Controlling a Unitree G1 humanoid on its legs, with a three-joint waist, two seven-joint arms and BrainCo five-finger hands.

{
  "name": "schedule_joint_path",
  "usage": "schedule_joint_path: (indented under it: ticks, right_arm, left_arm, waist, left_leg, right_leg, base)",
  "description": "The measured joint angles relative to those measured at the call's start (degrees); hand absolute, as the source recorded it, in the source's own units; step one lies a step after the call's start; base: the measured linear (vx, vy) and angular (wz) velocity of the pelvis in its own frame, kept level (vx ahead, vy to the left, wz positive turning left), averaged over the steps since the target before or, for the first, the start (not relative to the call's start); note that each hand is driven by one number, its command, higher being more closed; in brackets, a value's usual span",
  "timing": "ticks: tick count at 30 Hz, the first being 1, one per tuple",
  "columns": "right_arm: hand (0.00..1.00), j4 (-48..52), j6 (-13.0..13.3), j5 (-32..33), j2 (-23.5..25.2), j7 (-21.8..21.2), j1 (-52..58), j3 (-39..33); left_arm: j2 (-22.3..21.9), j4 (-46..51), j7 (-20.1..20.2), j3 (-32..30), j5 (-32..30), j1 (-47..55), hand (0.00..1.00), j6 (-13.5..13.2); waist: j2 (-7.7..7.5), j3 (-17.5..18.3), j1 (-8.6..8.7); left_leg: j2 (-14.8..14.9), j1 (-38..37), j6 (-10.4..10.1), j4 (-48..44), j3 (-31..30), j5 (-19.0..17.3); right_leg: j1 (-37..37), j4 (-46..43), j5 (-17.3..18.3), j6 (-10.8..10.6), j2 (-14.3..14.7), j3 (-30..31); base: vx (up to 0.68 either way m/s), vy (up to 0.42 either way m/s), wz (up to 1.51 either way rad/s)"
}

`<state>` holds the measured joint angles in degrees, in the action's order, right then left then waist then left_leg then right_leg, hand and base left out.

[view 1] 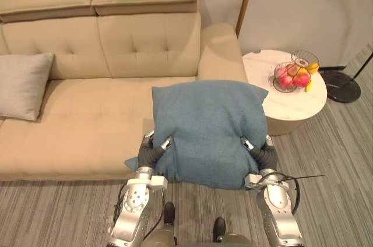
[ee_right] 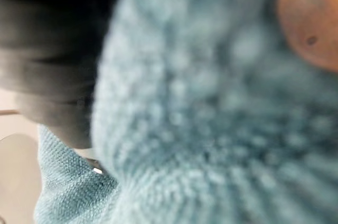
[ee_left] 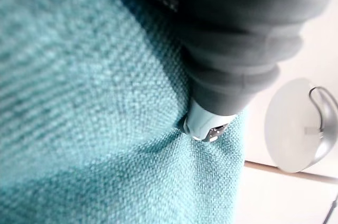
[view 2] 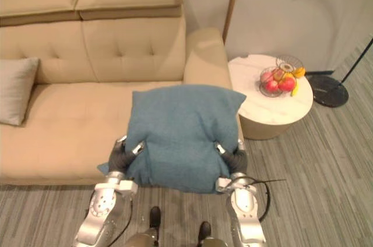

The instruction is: Pick up cushions and gather them together orderly.

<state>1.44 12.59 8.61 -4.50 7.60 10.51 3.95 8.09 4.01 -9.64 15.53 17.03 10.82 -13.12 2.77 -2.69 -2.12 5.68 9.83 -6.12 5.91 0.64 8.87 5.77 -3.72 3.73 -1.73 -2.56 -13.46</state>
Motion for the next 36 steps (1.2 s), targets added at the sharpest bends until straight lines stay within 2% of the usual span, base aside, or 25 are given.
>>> schedule_joint_path:
  ticks: [2, 5, 6, 8, 10, 12, 14, 15, 16, 17, 19, 20, 21, 22, 23, 25, 26, 27, 28, 29, 31, 32, 34, 35, 36]
  right_arm:
    - [1.0, 0.0, 0.2, 0.0, 0.0, 0.1, 0.4, 0.3]
    - [1.0, 0.0, 0.3, 0.1, -0.2, 0.5, 0.6, 0.3]
    - [1.0, 0.0, 0.4, 0.2, -0.3, 0.8, 0.5, 0.3]
    - [1.0, 0.0, 0.4, 0.1, -0.4, 1.4, 0.2, 0.3]
    - [1.0, -0.1, 0.4, 0.1, -0.6, 1.8, -0.2, 0.3]
    - [1.0, -0.1, 0.4, -1.1, -0.7, 2.9, -2.2, 0.3]
    - [1.0, -0.1, 0.4, -1.9, -0.7, 4.0, -3.6, 0.3]
    - [1.0, -0.1, 0.3, -2.0, -0.5, 4.6, -4.2, 0.2]
    - [1.0, 0.2, 0.3, -2.0, -0.1, 4.8, -4.5, 0.1]
    - [1.0, 0.3, 0.3, -2.1, 0.0, 4.9, -4.6, 0.1]
    - [1.0, 3.0, -0.2, -3.6, 0.6, 5.3, -3.7, -1.0]
    - [1.0, 3.2, -0.2, -3.7, 0.8, 5.3, -3.5, -1.2]
    - [1.0, 3.3, -0.2, -3.7, 1.2, 5.2, -3.0, -1.6]
    - [1.0, 3.3, -0.3, -3.6, 1.4, 5.1, -2.6, -1.6]
    - [1.0, 3.3, -0.3, -3.6, 1.6, 5.0, -2.3, -1.6]
    - [1.0, 3.6, -0.3, -3.5, 2.7, 4.2, -1.3, -1.6]
    - [1.0, 3.6, -0.3, -3.4, 2.7, 4.1, -1.4, -1.6]
    - [1.0, 3.9, -0.2, -3.4, 2.6, 3.6, -1.7, -1.6]
    - [1.0, 3.9, -0.1, -3.4, 2.5, 3.6, -1.8, -1.6]
    - [1.0, 3.4, -0.1, -3.4, 1.8, 3.5, -2.3, -1.7]
    - [1.0, 2.2, -0.1, -3.5, 1.5, 3.4, -2.7, -1.7]
    - [1.0, 0.8, -0.2, -3.4, 1.2, 3.4, -2.9, -2.3]
    - [1.0, -0.2, -0.5, -3.5, 0.2, 3.4, -2.9, -2.8]
    - [1.0, -0.2, -0.6, -3.5, -0.3, 3.4, -3.1, -2.8]
    - [1.0, -0.1, -0.6, -3.5, -0.4, 3.4, -3.4, -2.8]
  left_arm:
    - [0.1, 0.0, 0.0, 0.0, 0.1, 0.2, 1.0, 0.0]
    - [0.1, 0.0, 0.2, 0.1, 0.1, 0.1, 1.0, 0.0]
    - [0.1, 0.0, 0.2, 0.1, 0.2, 0.1, 1.0, 0.0]
    - [0.1, -0.1, 0.4, 0.2, 0.8, 0.1, 1.0, -0.1]
    - [0.0, -0.2, 0.8, 0.2, 1.1, 0.1, 1.0, -0.1]
    - [0.2, -0.2, 0.9, 0.1, 1.8, 0.1, 1.0, -0.2]
    - [0.2, -0.2, 0.9, 0.2, 2.3, 0.0, 1.0, -0.2]
    - [0.2, -0.2, 0.9, 0.3, 2.3, -0.1, 1.0, -0.3]
    - [0.3, -0.2, 0.9, 0.3, 2.8, -0.7, 1.0, -0.5]
    - [0.3, -0.2, 0.9, 0.3, 3.1, -1.0, 1.0, -0.5]
    - [0.4, -0.4, 0.9, 1.0, 3.5, -2.4, 1.0, -0.5]
    - [0.4, -0.5, 0.9, 1.2, 3.5, -2.4, 1.0, -0.5]
    - [0.4, -1.2, 0.9, 1.8, 3.4, -2.5, 1.0, -0.6]
    - [0.7, -1.5, 0.9, 2.0, 3.4, -2.3, 1.0, -0.6]
    - [0.9, -1.5, 0.9, 2.1, 3.4, -2.1, 1.0, -0.6]
    - [2.0, -1.5, 1.0, 2.2, 3.5, -1.7, 1.0, -0.7]
    - [2.1, -1.5, 1.1, 2.2, 3.5, -1.7, 1.0, -0.8]
    - [2.4, -1.5, 1.3, 2.2, 3.5, -1.7, 1.0, -1.0]
    - [2.5, -1.5, 1.4, 2.2, 3.5, -1.7, 1.0, -1.1]
    - [2.6, -2.2, 2.1, 2.2, 3.5, -1.7, 1.0, -1.1]
    - [2.6, -3.5, 2.4, 2.2, 3.5, -2.0, 1.0, -1.1]
    - [2.3, -5.5, 3.0, 2.5, 3.4, -2.7, 1.0, -1.0]
    - [1.1, -6.5, 3.6, 2.7, 3.4, -2.7, 1.0, -0.5]
    - [1.1, -6.9, 3.9, 2.7, 3.4, -2.7, 1.0, -0.5]
    - [1.2, -7.0, 4.1, 2.7, 3.4, -2.7, 1.0, -0.5]
  waist:
    - [-0.08, 0.2, 0.01]
    - [-0.14, -0.1, -0.54]
    - [-0.13, -0.1, -0.89]
    - [-0.04, -0.3, -1.27]
    - [-0.22, -0.4, -1.07]
    - [-0.6, -0.6, -1.3]
    - [-0.79, -0.7, -1.37]
    - [-1.46, -0.5, -1.43]
    - [-2.52, -0.5, -1.68]
    - [-2.78, -0.4, -1.69]
    - [-2.81, -0.4, -1.76]
    - [-2.73, -0.4, -1.76]
    - [-2.33, -0.6, -1.75]
    - [-1.99, -0.9, -1.6]
    - [-1.9, -0.9, -1.39]
    - [-1.65, -0.9, -0.27]
    - [-1.71, -0.9, -0.23]
    - [-2.05, -0.7, -0.2]
    - [-2.13, -0.6, -0.18]
    - [-2.16, -0.6, 0.06]
    - [-2.31, -0.5, 0.32]
    - [-2.73, -0.5, 1.54]
    - [-1.08, -0.3, 1.78]
    - [-1.31, -0.5, 1.55]
    - [-1.53, -0.7, 1.43]
  left_leg:
    - [-0.3, 1.0, 0.0, -1.8, -1.3, -0.4]
    - [-1.1, 7.1, 0.0, -13.9, -4.1, -4.1]
    - [-1.0, 8.0, -0.1, -14.9, -3.2, -4.7]
    - [1.2, 9.1, 1.4, -16.3, 2.6, -8.2]
    - [2.4, 9.2, 1.5, -16.1, 5.2, -8.1]
    - [2.5, 10.3, 2.9, -16.1, 7.0, -7.2]
    - [2.5, 11.0, 2.9, -16.1, 7.0, -6.4]
    - [1.5, 11.1, 3.1, -16.5, 9.0, -5.5]
    - [0.2, 11.3, 5.1, -17.8, 10.5, -6.4]
    - [-0.2, 11.8, 5.6, -18.7, 10.9, -6.8]
    - [-1.8, 13.6, 7.7, -24.7, 12.8, -12.0]
    - [-1.9, 13.5, 8.0, -25.2, 13.2, -13.0]
    - [-2.4, 11.6, 8.5, -25.5, 14.5, -15.4]
    - [-3.1, 9.1, 8.6, -24.7, 14.9, -16.7]
    - [-3.5, 8.0, 8.9, -24.2, 15.0, -17.1]
    - [-4.4, 3.6, 9.5, -21.5, 15.3, -18.0]
    - [-4.6, 3.0, 9.5, -20.7, 15.4, -18.0]
    - [-5.5, 2.0, 9.5, -18.6, 15.7, -17.9]
    - [-5.8, 1.7, 9.5, -18.1, 15.8, -17.9]
    - [-7.1, -0.5, 9.8, -15.2, 16.0, -17.2]
    - [-8.4, -2.1, 10.6, -14.2, 15.6, -16.1]
    - [-10.7, -3.5, 10.5, -14.8, 13.5, -16.4]
    - [-9.9, -3.1, 8.8, -18.5, 11.9, -17.7]
    - [-9.1, -1.1, 6.5, -24.9, 12.1, -19.2]
    - [-8.5, 0.5, 6.2, -28.6, 12.5, -20.1]
  right_leg:
    - [-0.5, -0.3, 0.0, 0.0, -0.1, -1.3]
    - [-0.8, -3.7, 1.8, 0.6, -1.1, -5.2]
    - [-0.9, -4.2, 2.4, 0.8, -1.4, -6.2]
    - [-2.4, -3.3, 2.7, 0.7, -1.3, -8.4]
    - [-3.4, -2.1, 2.9, 0.2, -1.7, -9.8]
    - [-3.5, -1.6, 3.1, -0.2, -3.0, -9.9]
    - [-3.5, -2.1, 3.6, -1.5, -4.2, -9.8]
    - [-3.5, -2.0, 3.5, -3.1, -5.7, -9.1]
    - [-3.2, -1.9, 2.1, -4.4, -7.4, -8.1]
    - [-3.1, -1.8, 1.5, -5.1, -7.9, -7.9]
    - [-2.5, -3.5, -0.1, -7.0, -10.8, -5.4]
    - [-2.2, -4.9, -0.1, -7.0, -11.3, -4.7]
    - [0.5, -12.2, -0.1, -6.0, -13.2, -3.1]
    - [3.8, -20.9, -0.1, -0.6, -15.0, -2.7]
    - [5.2, -24.2, 0.1, 0.6, -15.5, -2.7]
    - [9.1, -31.6, 5.0, -4.4, -12.3, 0.5]
    - [10.1, -31.8, 6.1, -5.2, -11.2, 0.9]
    - [12.3, -30.8, 8.2, -5.6, -7.9, 1.6]
    - [12.9, -30.0, 8.6, -5.5, -7.1, 1.5]
    - [13.2, -23.7, 8.8, -4.9, -2.7, 0.8]
    - [12.2, -17.7, 7.0, -1.5, 0.0, 1.0]
    - [10.5, -11.2, 1.3, 5.5, 1.1, 2.3]
    - [6.0, -6.7, -0.4, 5.2, 1.3, 0.6]
    - [3.5, -4.3, -0.7, 5.5, 1.1, 0.4]
    - [2.2, -3.4, -0.7, 5.5, 1.0, 0.5]
  base:
    - [-0.01, 0.006, 0.43]
    - [-0.06, 0.016, 0.65]
    - [-0.08, 0.03, 0.52]
    - [-0.08, 0.017, 0.5]
    - [-0.02, 0.035, 0.48]
    - [0.06, 0.159, 0.31]
    - [0.1, 0.173, 0.1]
    - [0.2, 0.23, -0.01]
    - [0.27, 0.284, -0.03]
    - [0.27, 0.274, -0.09]
    - [0.26, 0.301, -0.13]
    - [0.23, 0.319, -0.31]
    - [0.21, 0.312, -0.42]
    - [0.21, 0.309, -0.42]
    - [0.27, 0.315, -0.23]
    - [0.23, 0.207, -0.06]
    - [0.21, 0.112, -0.07]
    - [0.16, 0.079, -0.06]
    - [0.26, 0.094, -0.02]
    - [0.26, 0.048, 0.09]
    - [0.31, 0.026, 0.37]
    - [0.25, -0.015, 0.68]
    - [0.37, 0.016, 0.56]
    - [0.35, 0.026, 0.32]
    - [0.26, -0.016, 0.22]
